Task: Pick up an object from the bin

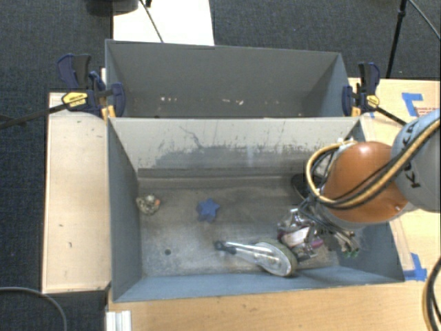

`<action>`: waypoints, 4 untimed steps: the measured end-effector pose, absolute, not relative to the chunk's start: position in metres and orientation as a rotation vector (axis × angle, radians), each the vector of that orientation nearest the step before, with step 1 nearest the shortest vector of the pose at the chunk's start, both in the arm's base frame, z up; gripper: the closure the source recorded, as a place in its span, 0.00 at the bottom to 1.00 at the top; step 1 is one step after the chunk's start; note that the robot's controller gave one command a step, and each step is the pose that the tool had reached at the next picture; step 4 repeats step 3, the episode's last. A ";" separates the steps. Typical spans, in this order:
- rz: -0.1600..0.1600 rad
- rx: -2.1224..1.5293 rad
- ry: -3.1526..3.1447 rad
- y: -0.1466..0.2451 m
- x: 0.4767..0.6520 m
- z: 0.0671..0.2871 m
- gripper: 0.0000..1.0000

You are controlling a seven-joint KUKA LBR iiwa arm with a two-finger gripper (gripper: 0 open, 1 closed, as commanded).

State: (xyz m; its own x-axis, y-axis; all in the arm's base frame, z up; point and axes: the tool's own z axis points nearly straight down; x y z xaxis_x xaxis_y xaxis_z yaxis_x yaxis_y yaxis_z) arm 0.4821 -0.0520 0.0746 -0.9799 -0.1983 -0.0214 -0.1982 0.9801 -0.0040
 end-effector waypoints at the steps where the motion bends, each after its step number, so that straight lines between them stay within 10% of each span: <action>1: -0.001 -0.299 3.122 -0.052 0.484 0.121 1.00; 3: 0.000 -0.264 3.125 -0.051 0.486 0.199 1.00; 4: 0.000 -0.264 3.125 -0.051 0.486 0.199 1.00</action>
Offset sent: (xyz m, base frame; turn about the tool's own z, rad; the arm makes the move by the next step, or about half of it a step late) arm 0.0001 0.0001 0.0443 0.0000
